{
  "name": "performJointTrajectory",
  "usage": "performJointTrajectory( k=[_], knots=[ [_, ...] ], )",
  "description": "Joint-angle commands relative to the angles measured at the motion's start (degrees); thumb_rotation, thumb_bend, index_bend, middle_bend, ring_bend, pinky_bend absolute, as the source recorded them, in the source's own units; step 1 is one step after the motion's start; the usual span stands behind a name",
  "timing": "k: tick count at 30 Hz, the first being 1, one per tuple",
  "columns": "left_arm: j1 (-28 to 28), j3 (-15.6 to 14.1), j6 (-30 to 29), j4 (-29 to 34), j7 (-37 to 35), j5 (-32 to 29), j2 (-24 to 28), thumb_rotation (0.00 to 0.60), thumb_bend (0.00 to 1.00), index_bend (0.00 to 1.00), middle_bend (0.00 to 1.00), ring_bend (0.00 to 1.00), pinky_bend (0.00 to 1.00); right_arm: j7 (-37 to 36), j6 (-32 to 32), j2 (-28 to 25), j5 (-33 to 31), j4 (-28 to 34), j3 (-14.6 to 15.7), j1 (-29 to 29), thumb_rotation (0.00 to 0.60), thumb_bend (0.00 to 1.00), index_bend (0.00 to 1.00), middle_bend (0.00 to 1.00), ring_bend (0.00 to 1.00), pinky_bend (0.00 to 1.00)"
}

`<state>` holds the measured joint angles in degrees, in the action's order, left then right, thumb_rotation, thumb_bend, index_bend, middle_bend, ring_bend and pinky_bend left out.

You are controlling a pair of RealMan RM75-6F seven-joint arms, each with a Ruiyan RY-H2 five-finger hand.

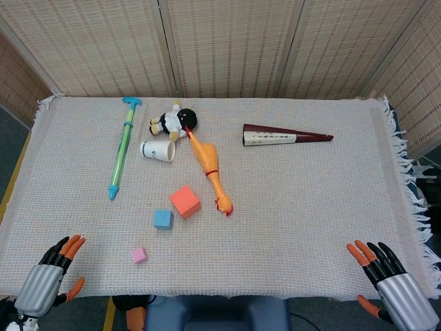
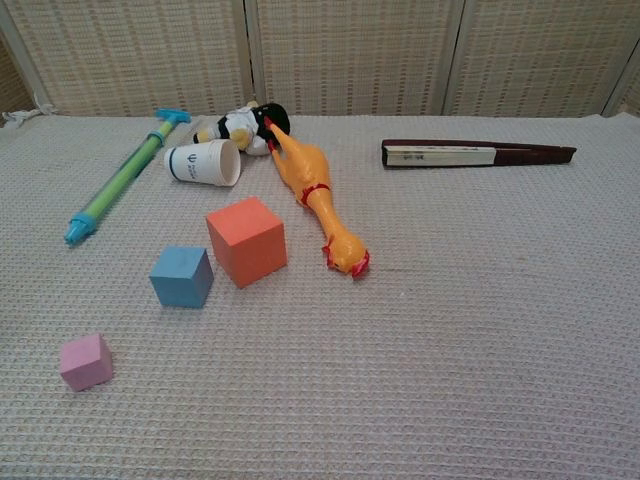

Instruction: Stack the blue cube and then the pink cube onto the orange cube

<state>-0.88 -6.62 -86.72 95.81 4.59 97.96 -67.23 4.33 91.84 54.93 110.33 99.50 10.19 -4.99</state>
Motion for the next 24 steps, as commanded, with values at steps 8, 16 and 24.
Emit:
performJointTrajectory(
  k=[8,16,24],
  knots=[
    [-0.02,0.82,-4.91,-2.03,-3.66,5.01,-3.33,0.6,0.35,0.01,0.06,0.03,0.24,0.34,-1.26,0.7,-1.9,0.19,-0.97,0.67,0.6,0.12,0.0,0.0,0.0,0.0],
    [-4.24,5.87,2.45,2.15,3.39,-1.59,-7.34,0.6,0.35,0.02,0.28,0.25,0.49,3.81,-3.95,3.39,-5.22,0.59,-3.18,1.91,0.6,0.12,0.0,0.0,0.0,0.0],
    [-8.23,10.2,8.93,6.56,19.17,-9.46,-13.22,0.6,0.35,0.09,0.92,0.9,1.0,5.41,-4.19,4.05,-7.31,1.47,-4.44,2.23,0.6,0.12,0.0,0.0,0.0,0.0]
  ],
)
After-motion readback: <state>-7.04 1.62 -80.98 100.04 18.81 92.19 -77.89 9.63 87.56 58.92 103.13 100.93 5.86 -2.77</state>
